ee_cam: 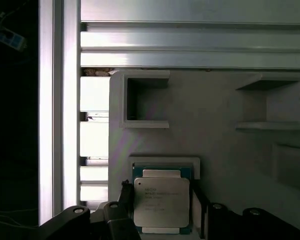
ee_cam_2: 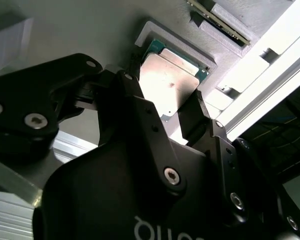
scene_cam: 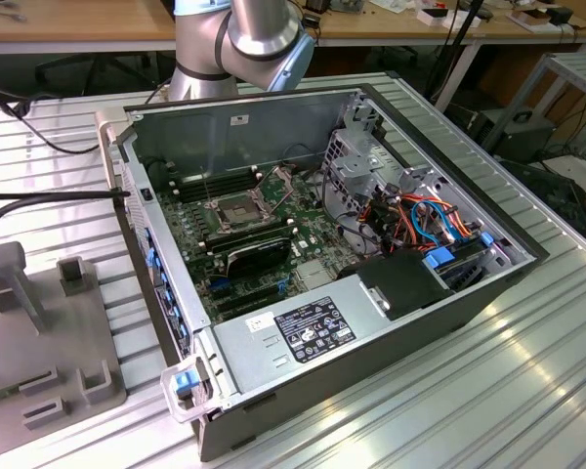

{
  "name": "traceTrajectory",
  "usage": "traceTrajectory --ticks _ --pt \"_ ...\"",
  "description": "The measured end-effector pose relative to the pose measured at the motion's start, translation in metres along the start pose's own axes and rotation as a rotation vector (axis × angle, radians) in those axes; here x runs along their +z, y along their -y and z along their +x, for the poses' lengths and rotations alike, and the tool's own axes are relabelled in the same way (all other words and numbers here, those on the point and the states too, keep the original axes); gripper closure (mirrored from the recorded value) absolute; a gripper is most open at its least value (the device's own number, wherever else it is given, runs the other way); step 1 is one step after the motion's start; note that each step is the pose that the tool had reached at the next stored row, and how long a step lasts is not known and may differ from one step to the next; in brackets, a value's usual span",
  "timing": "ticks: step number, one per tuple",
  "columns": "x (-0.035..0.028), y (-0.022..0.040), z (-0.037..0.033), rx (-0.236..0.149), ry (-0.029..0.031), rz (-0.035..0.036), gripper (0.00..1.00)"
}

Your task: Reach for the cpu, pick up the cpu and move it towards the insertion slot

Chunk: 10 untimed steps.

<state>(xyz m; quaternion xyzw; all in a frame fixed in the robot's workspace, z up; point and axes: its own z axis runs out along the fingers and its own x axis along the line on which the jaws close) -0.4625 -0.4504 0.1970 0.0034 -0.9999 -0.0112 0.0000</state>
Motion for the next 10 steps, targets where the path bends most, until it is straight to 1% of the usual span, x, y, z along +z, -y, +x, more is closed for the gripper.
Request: traceTrajectory --ticks 3,5,10 --pt "-0.0041 -0.0001 0.0000 0.000 -0.0002 -0.0002 0.45" --pt "-0.0085 -0.0002 0.0000 0.000 -0.0006 -0.0002 0.45" --pt "-0.0100 -0.0002 0.0000 0.000 -0.0006 -0.0002 0.45"
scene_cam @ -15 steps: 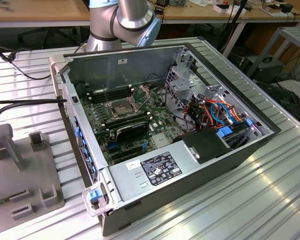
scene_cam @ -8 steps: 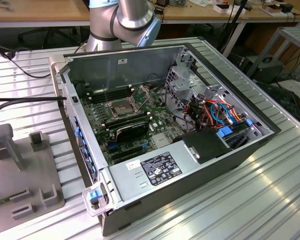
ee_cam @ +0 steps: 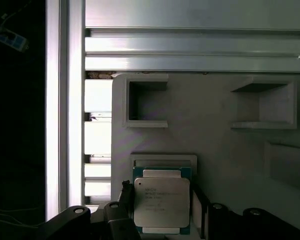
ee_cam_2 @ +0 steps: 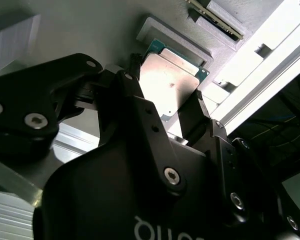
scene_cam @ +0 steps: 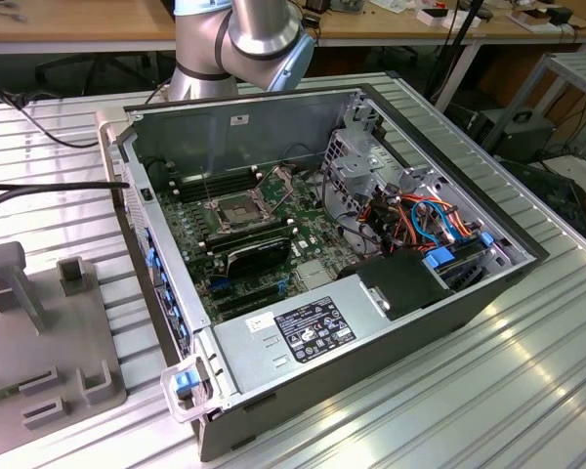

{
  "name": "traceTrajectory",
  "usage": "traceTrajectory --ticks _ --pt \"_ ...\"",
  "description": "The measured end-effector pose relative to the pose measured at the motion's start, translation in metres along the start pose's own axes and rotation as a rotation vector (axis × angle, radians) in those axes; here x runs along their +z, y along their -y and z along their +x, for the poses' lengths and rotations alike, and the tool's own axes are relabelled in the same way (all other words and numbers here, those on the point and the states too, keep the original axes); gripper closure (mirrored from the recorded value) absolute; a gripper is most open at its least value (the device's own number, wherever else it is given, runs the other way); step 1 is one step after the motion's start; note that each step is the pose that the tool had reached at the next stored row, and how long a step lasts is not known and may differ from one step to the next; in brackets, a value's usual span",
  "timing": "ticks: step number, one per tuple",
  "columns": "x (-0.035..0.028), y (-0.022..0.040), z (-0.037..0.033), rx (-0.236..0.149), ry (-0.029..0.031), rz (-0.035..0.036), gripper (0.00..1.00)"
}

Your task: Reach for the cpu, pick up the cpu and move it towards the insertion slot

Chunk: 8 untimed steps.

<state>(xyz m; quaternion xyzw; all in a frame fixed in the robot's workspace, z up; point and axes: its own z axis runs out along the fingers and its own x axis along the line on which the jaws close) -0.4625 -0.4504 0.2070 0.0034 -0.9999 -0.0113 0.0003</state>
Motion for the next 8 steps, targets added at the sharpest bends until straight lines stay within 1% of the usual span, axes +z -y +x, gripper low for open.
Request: traceTrajectory --ticks 4,8 --pt "-0.0001 0.0000 0.0000 0.000 0.0000 0.0000 0.45" --pt "-0.0036 -0.0001 0.0000 0.000 -0.0001 0.0001 0.45"
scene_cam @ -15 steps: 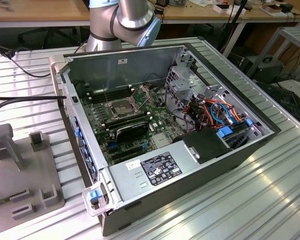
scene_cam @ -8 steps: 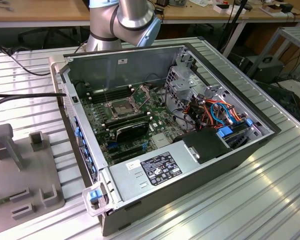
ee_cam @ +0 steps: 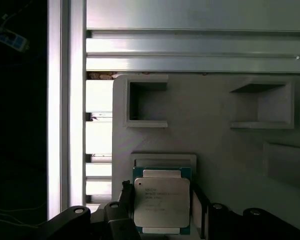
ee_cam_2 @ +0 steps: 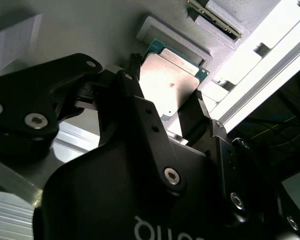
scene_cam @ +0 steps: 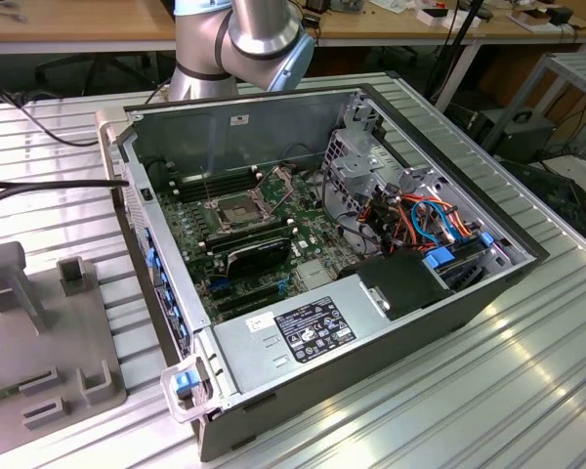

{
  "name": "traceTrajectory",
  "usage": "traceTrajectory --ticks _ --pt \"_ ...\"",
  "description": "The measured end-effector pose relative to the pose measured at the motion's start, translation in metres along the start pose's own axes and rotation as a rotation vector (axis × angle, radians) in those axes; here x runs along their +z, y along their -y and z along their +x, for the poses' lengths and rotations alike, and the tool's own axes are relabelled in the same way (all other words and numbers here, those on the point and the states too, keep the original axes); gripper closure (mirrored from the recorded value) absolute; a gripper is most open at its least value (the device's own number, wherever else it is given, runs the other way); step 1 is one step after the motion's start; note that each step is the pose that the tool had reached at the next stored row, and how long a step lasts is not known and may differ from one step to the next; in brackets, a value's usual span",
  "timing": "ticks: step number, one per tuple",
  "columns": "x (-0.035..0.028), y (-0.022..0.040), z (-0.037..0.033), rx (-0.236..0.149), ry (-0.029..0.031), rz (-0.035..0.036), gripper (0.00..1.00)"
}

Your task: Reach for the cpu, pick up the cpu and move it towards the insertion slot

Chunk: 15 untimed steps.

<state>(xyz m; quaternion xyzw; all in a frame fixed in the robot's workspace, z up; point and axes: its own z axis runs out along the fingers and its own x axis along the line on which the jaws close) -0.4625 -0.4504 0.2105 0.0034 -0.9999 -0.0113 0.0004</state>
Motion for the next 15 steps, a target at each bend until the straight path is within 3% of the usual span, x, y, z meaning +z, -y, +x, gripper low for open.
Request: traceTrajectory --ticks 15 --pt "-0.0166 -0.0003 0.0000 0.000 0.0001 -0.0003 0.45"
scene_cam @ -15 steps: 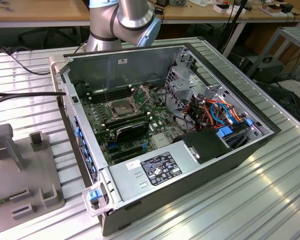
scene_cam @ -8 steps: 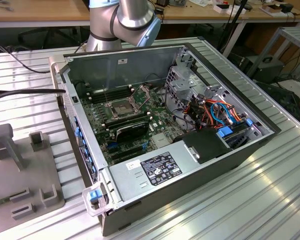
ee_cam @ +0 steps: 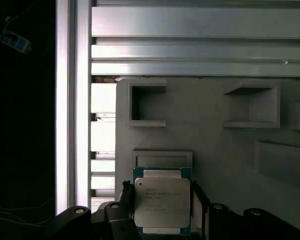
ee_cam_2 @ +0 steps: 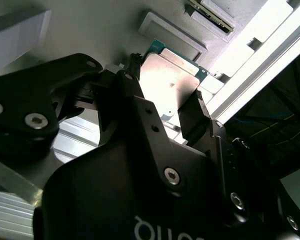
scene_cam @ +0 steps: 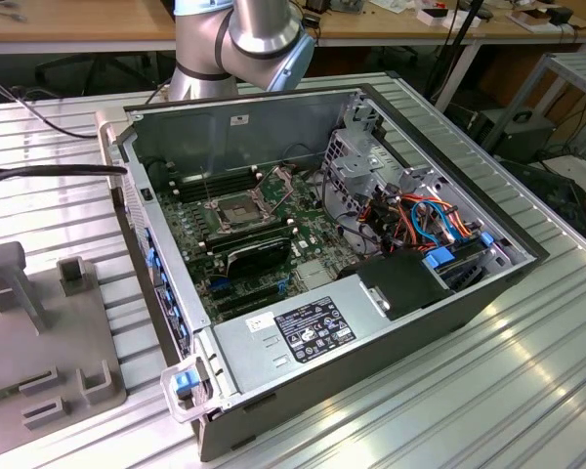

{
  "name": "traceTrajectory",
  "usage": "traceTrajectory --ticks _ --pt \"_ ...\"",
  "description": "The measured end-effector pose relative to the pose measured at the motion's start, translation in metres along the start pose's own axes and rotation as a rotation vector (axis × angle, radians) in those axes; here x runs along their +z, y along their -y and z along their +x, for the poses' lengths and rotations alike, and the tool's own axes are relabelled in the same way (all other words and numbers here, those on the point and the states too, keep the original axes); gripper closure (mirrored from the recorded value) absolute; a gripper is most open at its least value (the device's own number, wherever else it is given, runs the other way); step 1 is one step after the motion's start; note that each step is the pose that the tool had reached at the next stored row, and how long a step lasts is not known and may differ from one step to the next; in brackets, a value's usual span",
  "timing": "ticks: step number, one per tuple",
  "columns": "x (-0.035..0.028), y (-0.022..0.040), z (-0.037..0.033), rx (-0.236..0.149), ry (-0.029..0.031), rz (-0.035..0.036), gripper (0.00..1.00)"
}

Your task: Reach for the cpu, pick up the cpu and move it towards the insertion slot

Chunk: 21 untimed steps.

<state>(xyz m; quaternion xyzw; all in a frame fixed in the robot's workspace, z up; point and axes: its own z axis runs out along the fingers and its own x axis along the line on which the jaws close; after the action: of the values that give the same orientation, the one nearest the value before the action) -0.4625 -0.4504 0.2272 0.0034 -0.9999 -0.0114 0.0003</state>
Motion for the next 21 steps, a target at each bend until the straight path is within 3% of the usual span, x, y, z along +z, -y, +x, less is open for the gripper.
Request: traceTrajectory --ticks 6,21 --pt "-0.0082 -0.0002 0.0000 0.000 0.0000 0.0000 0.45" --pt "-0.0363 -0.0009 0.0000 0.000 0.0000 0.0000 0.45"
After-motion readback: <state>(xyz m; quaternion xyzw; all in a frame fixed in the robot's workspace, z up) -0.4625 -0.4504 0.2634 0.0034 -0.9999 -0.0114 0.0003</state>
